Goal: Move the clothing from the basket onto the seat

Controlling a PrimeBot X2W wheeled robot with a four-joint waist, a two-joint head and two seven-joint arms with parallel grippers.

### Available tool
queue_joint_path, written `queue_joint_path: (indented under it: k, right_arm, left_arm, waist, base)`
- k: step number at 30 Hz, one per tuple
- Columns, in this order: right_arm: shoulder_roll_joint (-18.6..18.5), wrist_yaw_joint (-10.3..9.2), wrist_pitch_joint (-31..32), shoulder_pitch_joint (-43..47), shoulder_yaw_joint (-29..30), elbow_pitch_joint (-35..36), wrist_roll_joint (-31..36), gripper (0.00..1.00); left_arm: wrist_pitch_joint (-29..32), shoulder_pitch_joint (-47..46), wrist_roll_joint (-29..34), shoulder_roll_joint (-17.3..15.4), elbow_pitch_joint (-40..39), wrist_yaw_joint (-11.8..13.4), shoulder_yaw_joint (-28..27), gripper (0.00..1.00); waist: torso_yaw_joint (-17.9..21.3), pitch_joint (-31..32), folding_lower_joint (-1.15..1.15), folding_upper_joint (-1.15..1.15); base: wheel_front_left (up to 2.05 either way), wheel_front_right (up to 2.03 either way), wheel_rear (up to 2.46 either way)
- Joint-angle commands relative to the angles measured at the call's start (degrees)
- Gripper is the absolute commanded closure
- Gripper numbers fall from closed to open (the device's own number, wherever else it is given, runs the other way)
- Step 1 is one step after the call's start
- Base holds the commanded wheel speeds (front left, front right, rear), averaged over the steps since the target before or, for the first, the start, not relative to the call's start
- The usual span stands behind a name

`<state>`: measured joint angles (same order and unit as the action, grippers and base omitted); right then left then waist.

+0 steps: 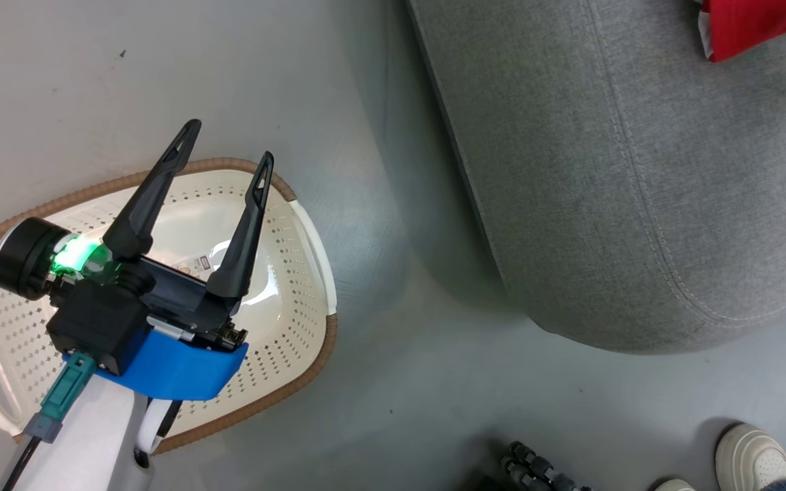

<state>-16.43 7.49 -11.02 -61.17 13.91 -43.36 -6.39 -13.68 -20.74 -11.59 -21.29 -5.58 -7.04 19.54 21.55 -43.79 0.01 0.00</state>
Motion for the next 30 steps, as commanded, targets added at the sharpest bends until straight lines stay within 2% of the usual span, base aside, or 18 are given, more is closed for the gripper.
queue_joint_path:
  k: [1,8,9,10,11,24,30]
  right_arm:
    - [0.34,0.01,-0.71,-1.00,-0.08,-1.91,0.77,1.00]
    - [0.56,0.02,-2.87,-2.34,0.19,-8.31,3.85,1.00]
    - [0.47,0.02,-2.99,-2.41,-0.07,-8.89,4.51,0.76]
    - [0.48,0.01,-3.24,-2.52,-0.11,-9.30,4.91,0.35]
    - [0.80,0.01,-3.44,-2.66,-0.06,-9.64,4.94,0.00]
    - [2.24,0.02,-4.16,-0.62,-2.41,-12.02,4.75,0.00]
    - [2.50,0.02,-4.20,1.18,-4.25,-10.49,5.18,0.00]
  left_arm:
    - [-0.17,-0.76,-0.07,-0.13,0.12,0.19,0.16,0.00]
    - [-0.67,-1.57,-0.57,0.74,1.69,0.11,0.95,0.00]
    - [-0.81,-1.63,-0.71,0.90,1.86,0.17,0.93,0.00]
    - [-0.92,-1.68,-0.89,1.06,1.98,0.27,0.83,0.00]
    - [-1.05,-1.69,-0.99,1.17,2.10,0.38,0.72,0.00]
    - [-1.52,-0.16,-2.02,2.14,3.84,0.83,-0.32,0.00]
    - [-1.55,0.49,-2.79,3.11,4.67,0.95,-1.15,0.00]
  waist:
    - [-0.52,-0.37,-0.01,0.00]
    - [-1.66,0.69,-0.01,0.00]
    - [-1.73,0.97,-0.01,0.00]
    - [-1.79,1.24,-0.01,0.00]
    - [-1.82,1.52,-0.01,0.00]
    - [-0.83,5.48,-0.01,0.00]
    - [-0.73,7.84,-0.01,0.00]
  base:
    - [0.00,0.00,0.00]
    - [0.00,0.00,0.00]
    - [0.00,0.00,0.00]
    - [0.00,0.00,0.00]
    - [0.00,0.00,0.00]
    - [0.00,0.00,0.00]
    - [0.00,0.00,0.00]
